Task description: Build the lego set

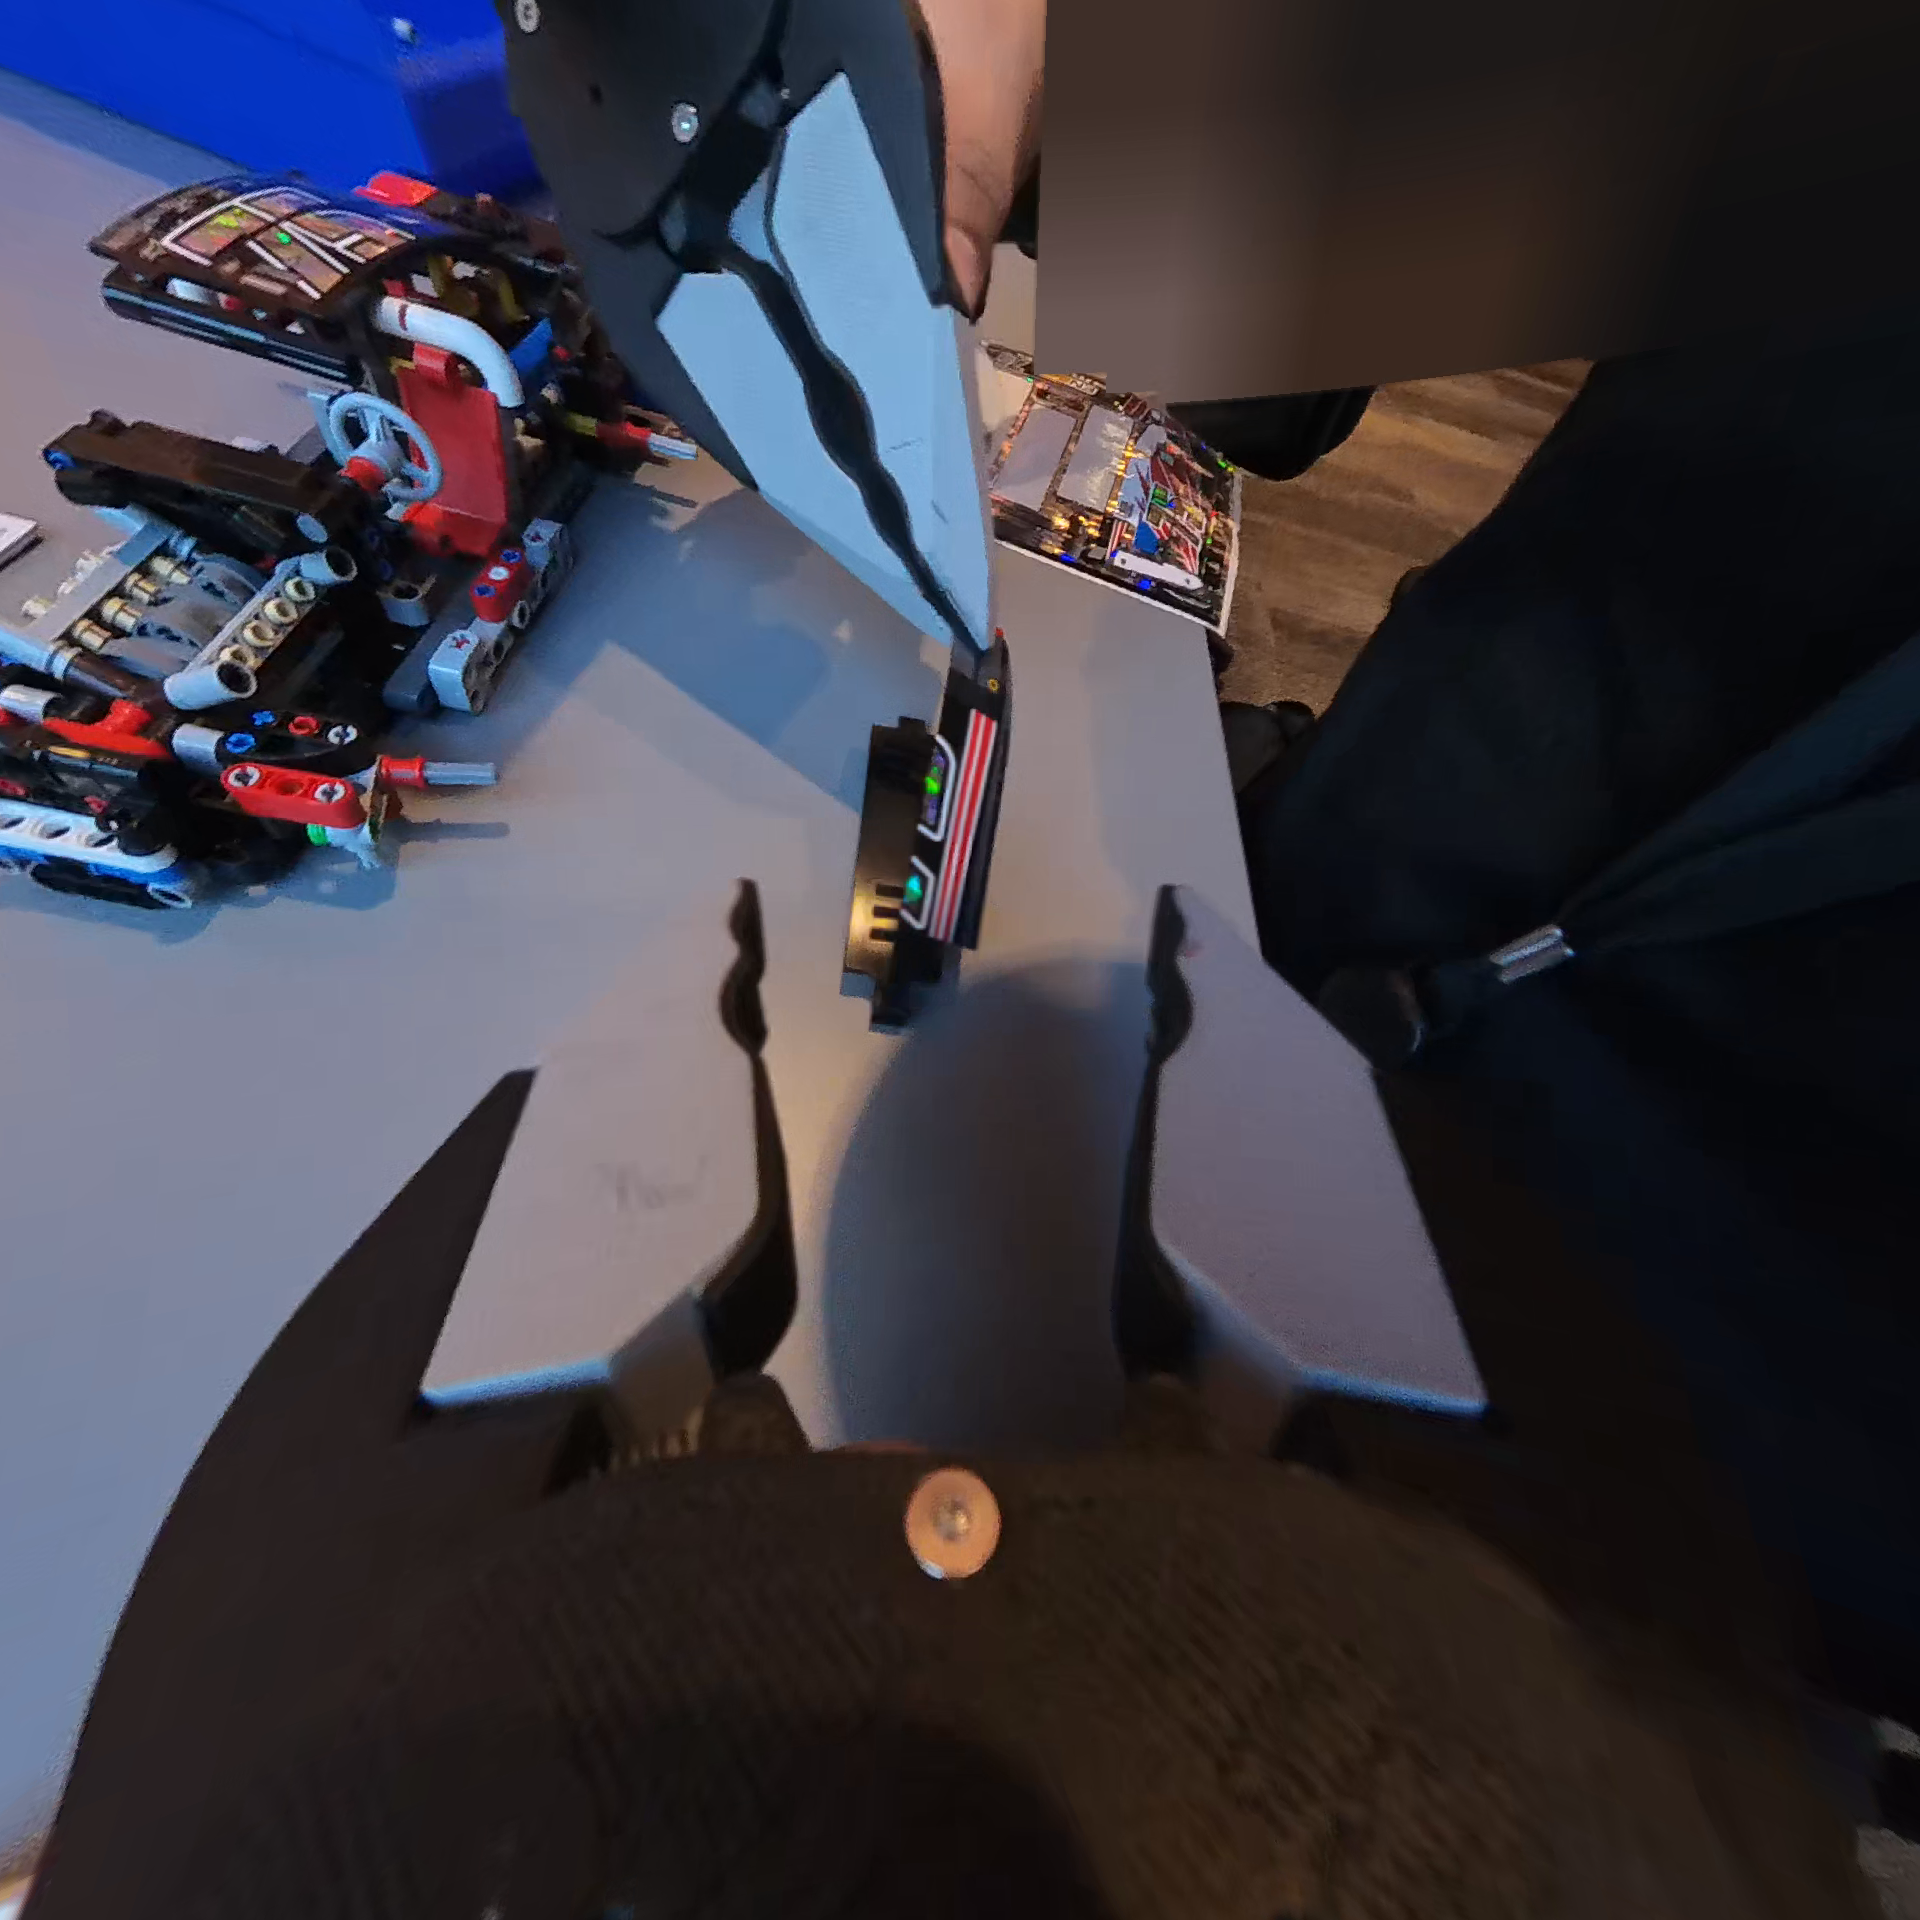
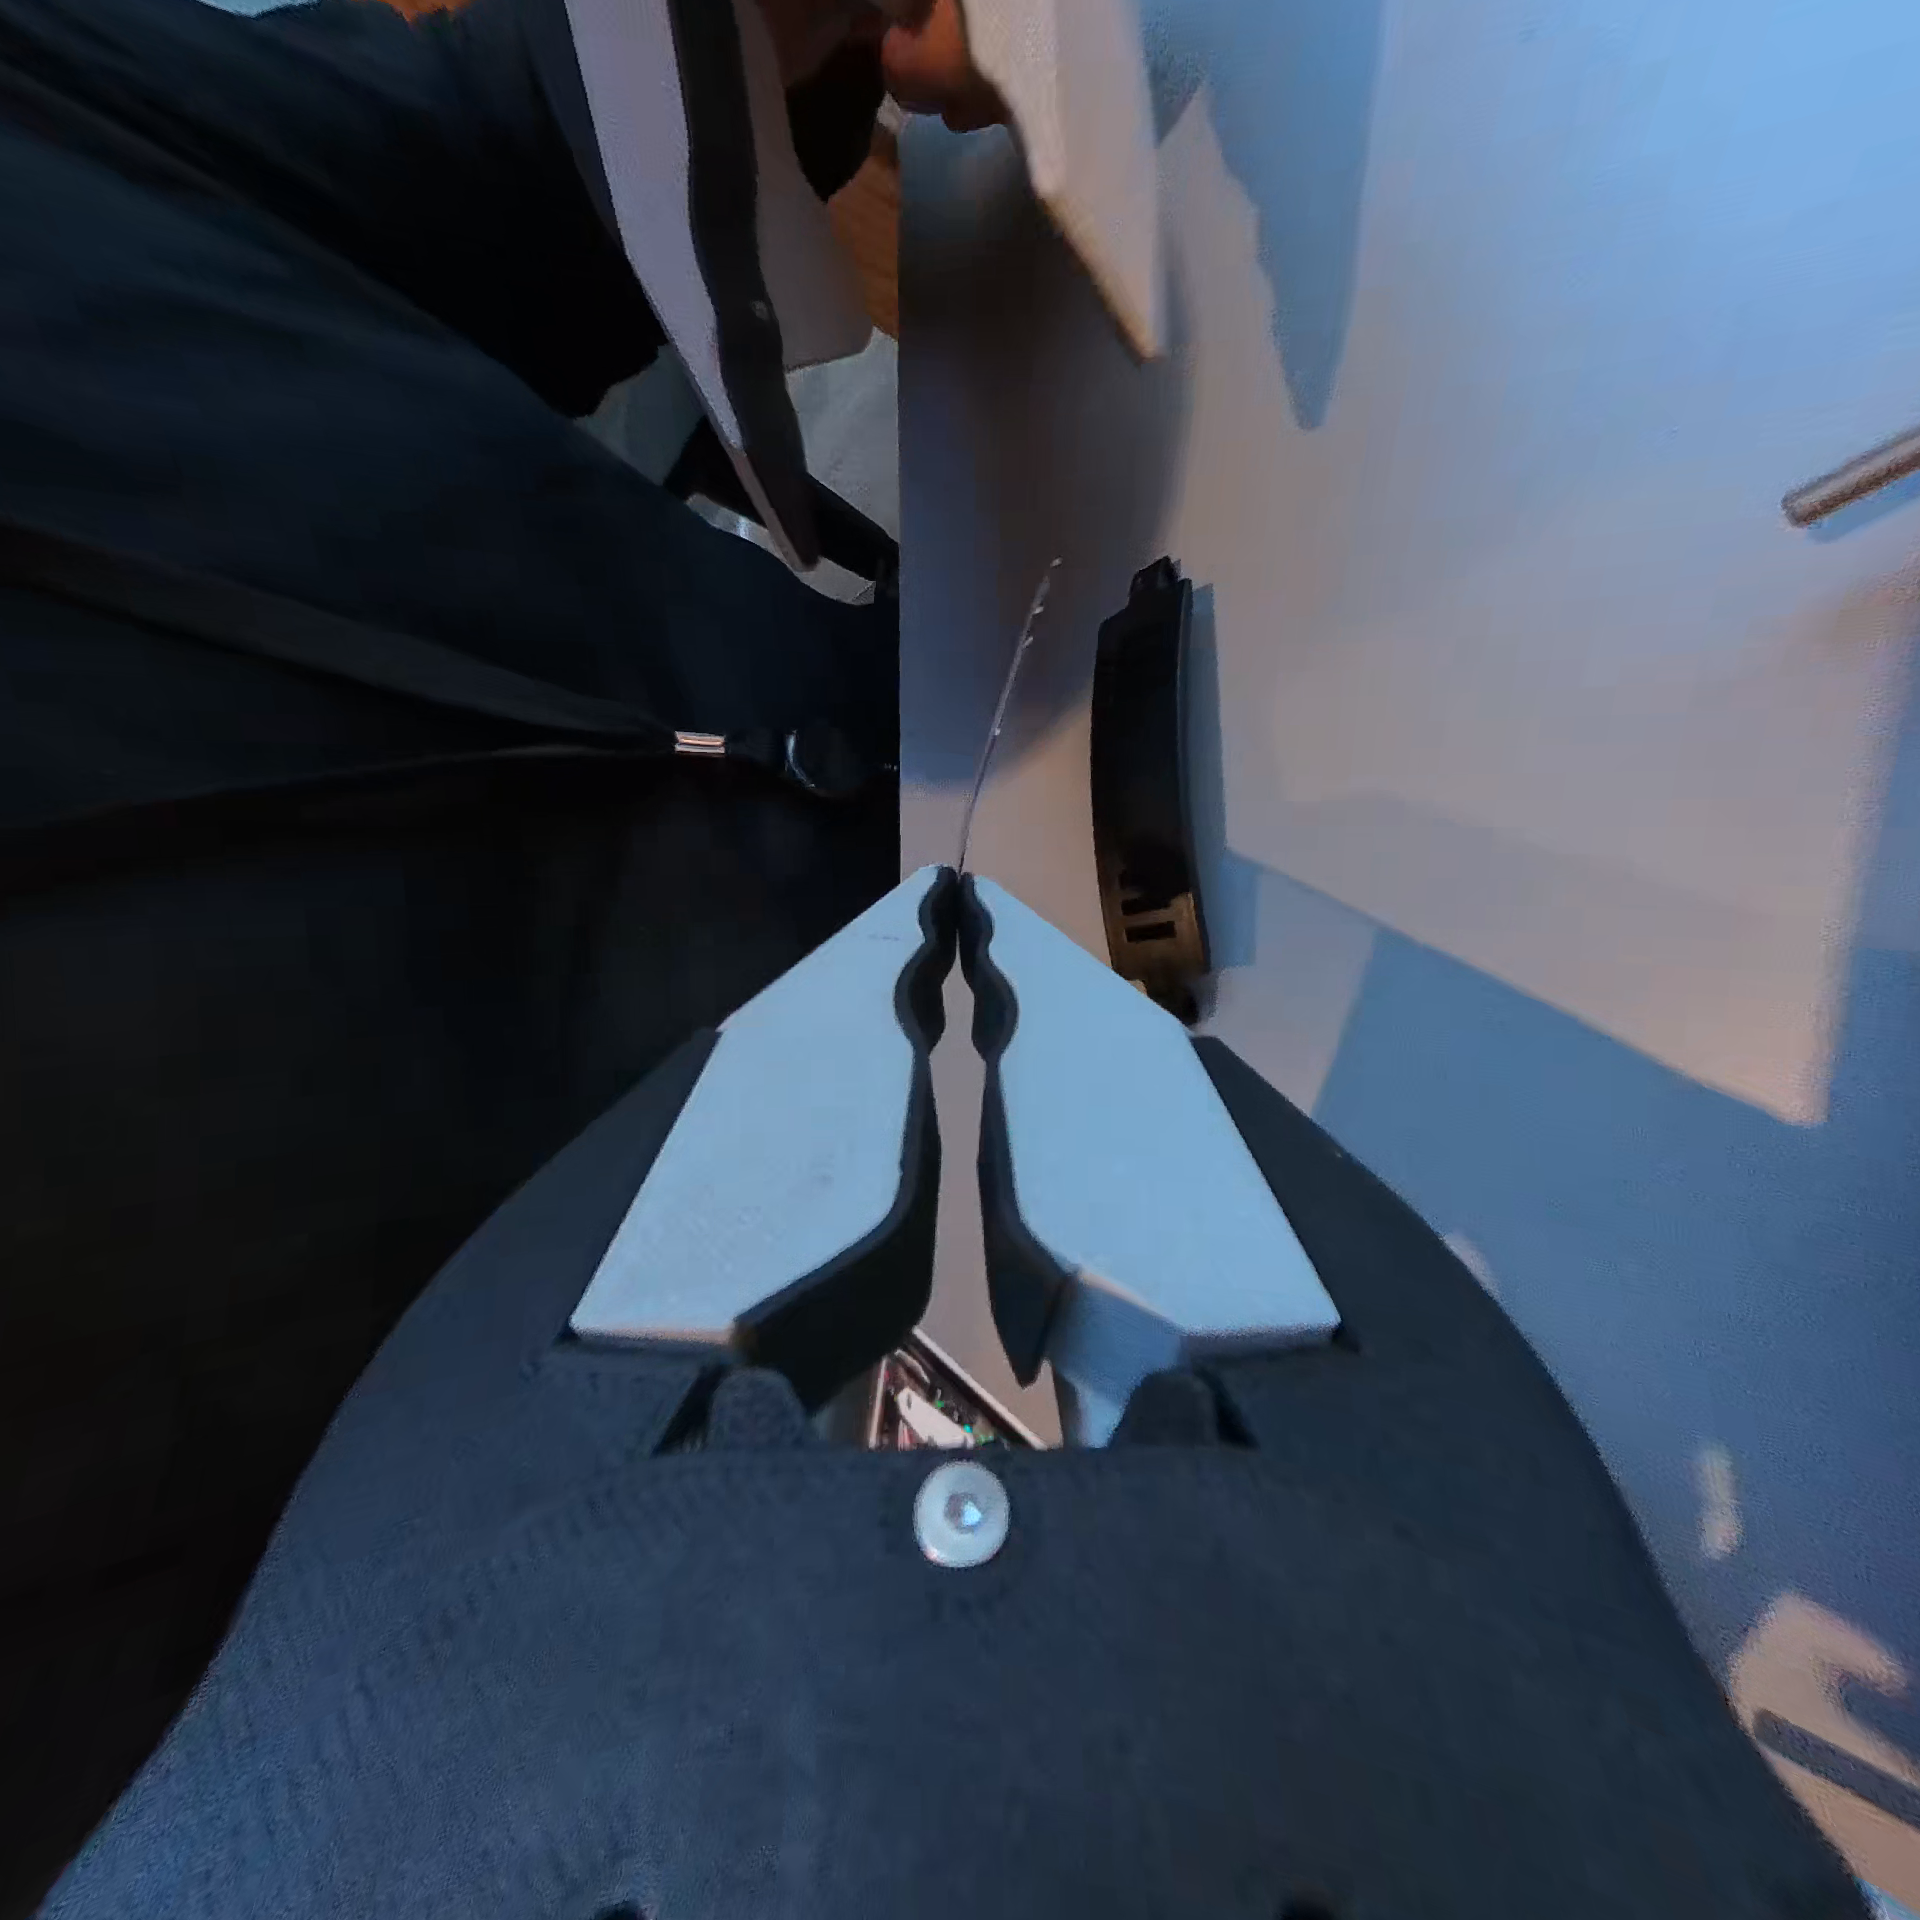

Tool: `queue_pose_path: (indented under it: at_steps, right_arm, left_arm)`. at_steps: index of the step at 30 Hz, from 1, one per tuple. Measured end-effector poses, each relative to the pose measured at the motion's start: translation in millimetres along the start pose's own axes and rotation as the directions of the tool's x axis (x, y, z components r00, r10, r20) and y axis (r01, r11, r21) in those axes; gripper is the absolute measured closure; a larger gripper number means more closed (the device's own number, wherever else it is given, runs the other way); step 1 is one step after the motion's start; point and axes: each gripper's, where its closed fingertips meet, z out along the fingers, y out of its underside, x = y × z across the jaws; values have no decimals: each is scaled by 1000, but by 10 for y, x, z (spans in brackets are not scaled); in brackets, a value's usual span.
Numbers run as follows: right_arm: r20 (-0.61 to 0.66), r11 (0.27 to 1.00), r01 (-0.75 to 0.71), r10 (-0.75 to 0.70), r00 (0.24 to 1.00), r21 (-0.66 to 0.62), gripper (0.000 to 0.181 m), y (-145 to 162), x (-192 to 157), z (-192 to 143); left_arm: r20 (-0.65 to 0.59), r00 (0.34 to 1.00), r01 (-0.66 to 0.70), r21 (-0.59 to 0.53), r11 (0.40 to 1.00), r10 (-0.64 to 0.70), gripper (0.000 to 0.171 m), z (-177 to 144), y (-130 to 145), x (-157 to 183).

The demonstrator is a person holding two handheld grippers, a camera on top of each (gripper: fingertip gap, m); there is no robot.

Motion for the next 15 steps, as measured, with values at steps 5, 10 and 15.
queue_pose_path:
  at_steps: [5, 10, 15]
  right_arm:
    - [17, 1000, -26, 26, 1000, 4, 181, -24, 49, -48]
    - [43, 999, -34, 34, 998, 9, 181, -39, 67, -30]
    - [64, 998, -59, 58, 996, 16, 181, -16, 78, -28]
  left_arm:
    - [3, 1000, -16, -23, 1000, 16, 107, 97, 72, -18]
    - [41, 998, -41, -19, 999, 42, 112, 112, 81, -54]
    - [38, 998, -49, -55, 997, 51, 112, 118, 135, -61]
